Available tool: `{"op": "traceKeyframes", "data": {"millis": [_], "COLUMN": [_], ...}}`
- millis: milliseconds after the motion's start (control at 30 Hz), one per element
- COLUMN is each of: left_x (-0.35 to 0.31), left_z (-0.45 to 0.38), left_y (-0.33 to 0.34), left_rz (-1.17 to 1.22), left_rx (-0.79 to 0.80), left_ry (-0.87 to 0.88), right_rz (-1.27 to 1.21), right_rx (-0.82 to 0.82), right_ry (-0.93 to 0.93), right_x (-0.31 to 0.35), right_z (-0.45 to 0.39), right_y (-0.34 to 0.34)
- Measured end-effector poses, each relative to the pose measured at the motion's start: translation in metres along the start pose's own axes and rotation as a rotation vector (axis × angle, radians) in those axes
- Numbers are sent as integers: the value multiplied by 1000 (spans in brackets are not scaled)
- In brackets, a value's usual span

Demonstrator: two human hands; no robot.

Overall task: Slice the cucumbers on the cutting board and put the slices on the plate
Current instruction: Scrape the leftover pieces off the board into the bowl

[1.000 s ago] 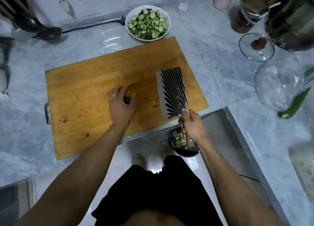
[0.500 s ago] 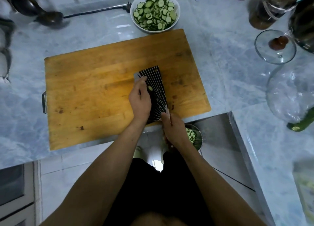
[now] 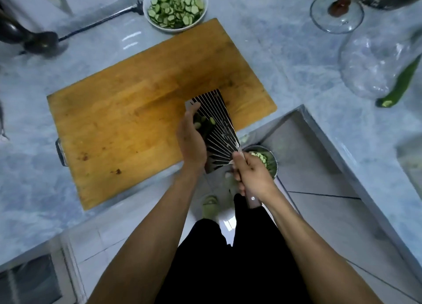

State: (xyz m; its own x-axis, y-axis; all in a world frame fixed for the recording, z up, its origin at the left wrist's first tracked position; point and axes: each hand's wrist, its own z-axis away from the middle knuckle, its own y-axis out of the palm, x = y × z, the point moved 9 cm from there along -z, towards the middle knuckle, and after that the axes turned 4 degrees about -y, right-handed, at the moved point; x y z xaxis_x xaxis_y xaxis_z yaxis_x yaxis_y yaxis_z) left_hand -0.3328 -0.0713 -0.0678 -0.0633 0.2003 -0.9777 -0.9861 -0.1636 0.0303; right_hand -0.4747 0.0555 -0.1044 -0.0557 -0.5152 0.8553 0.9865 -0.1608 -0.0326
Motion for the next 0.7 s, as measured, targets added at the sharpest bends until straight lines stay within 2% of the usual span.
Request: {"op": "traceKeyframes", "data": {"millis": [367, 500, 700], "left_x": [39, 77, 169], "left_z": [128, 161, 177], "left_y": [53, 79, 120], "left_rz": [-107, -230, -439], "left_rx": [175, 251, 247], "left_ry": [-55, 0, 3], "right_rz": [-118, -91, -51], "right_rx": [-199, -204, -199], "right_ry": [110, 143, 233], "right_x": [-83, -116, -183], "right_z": [114, 130, 109], "right_y": [-64, -96, -144]}}
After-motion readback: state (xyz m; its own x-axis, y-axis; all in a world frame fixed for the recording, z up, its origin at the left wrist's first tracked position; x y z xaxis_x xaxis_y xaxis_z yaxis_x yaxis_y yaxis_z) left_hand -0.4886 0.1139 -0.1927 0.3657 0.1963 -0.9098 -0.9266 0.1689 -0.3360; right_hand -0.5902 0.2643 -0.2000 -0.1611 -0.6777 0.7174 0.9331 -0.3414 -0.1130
